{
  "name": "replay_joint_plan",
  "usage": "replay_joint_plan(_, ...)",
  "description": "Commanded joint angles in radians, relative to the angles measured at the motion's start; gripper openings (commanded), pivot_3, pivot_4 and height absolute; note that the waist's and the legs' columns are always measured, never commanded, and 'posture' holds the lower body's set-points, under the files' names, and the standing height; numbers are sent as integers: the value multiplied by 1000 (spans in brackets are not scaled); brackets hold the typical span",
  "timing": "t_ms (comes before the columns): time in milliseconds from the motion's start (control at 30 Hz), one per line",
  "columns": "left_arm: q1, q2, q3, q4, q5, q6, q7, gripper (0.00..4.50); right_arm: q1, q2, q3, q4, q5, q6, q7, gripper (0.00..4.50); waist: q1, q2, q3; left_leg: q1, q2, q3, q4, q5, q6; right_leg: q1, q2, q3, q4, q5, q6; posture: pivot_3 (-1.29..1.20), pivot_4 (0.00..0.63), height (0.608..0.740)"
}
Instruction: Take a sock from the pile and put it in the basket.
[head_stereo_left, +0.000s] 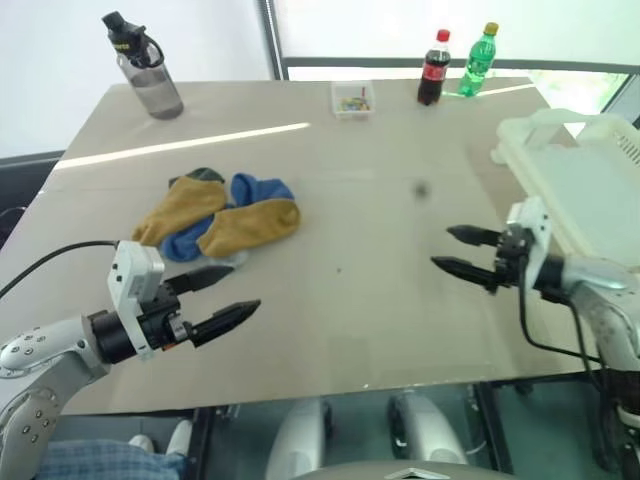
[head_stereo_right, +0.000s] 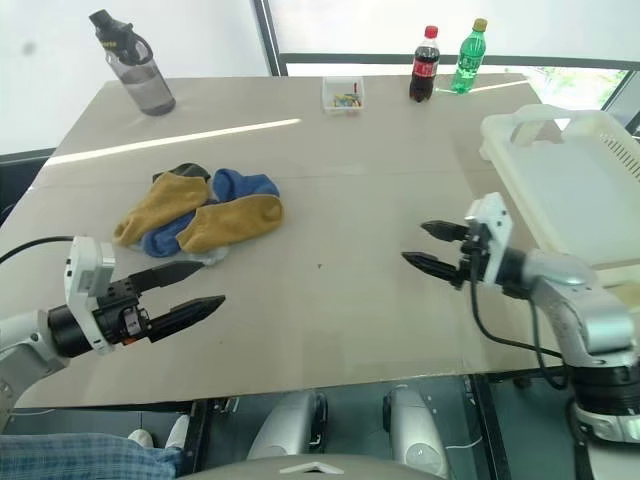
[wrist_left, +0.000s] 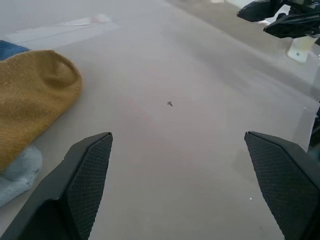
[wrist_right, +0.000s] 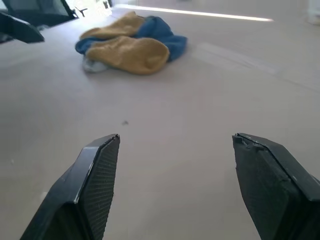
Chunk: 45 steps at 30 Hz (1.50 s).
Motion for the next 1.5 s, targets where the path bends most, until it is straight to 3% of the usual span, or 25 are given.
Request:
replay_joint_plan(33, 5, -18, 29, -38, -1, -36, 10, 4489, -107, 67, 112, 82, -101, -38, -30, 3679, -2, 0, 0, 0, 0, 0, 0, 0, 0, 0, 0, 0, 0, 0, 0, 0, 150, 740)
replay_joint_plan(267, 74, -12, 113, -27, 67, -72, 22, 4489, -343, 293, 278, 352, -241, -58, -74, 3679, -5, 0, 0, 1, 0, 0, 0, 0, 0, -1, 1, -1, 2, 0, -1, 0, 150, 740)
replay_joint_plan(500, 104, -81, 210, -89, 59, -65, 145, 4489, -491, 461, 323, 619, -351, -122, -115, 3679, -6, 0, 0, 0, 1, -2, -1, 0, 0, -2, 0, -1, 2, 1, 0, 0, 150, 740)
replay_joint_plan(667, 190, -142, 267, -160, 89, -77, 204, 4489, -578, 542, 285, 806, -390, -187, -171, 3679, -15, 0, 0, 0, 0, -4, -1, 0, -1, -2, -2, -1, 2, 3, 2, 0, 150, 740)
replay_joint_plan(1000, 417, -268, 369, -308, 12, -95, 218, 4489, -768, 735, 149, 1201, -402, -366, -272, 3679, -42, 0, 0, 0, 2, -6, -3, 0, -1, -3, -2, -2, 2, 1, -2, 0, 150, 740)
replay_joint_plan(1333, 420, -239, 343, -300, 6, -100, 230, 4489, -834, 862, 104, 1374, -418, -441, -365, 3679, -55, 1, 1, 0, 1, -7, -3, 0, -1, -3, -2, -2, 1, 1, -2, 0, 150, 740)
replay_joint_plan(1500, 405, -220, 315, -291, 4, -96, 231, 4489, -837, 855, 88, 1367, -409, -496, -267, 3679, -55, 2, 1, 0, 0, -7, -3, 0, -1, -3, -1, -2, 1, 1, -2, 0, 150, 740)
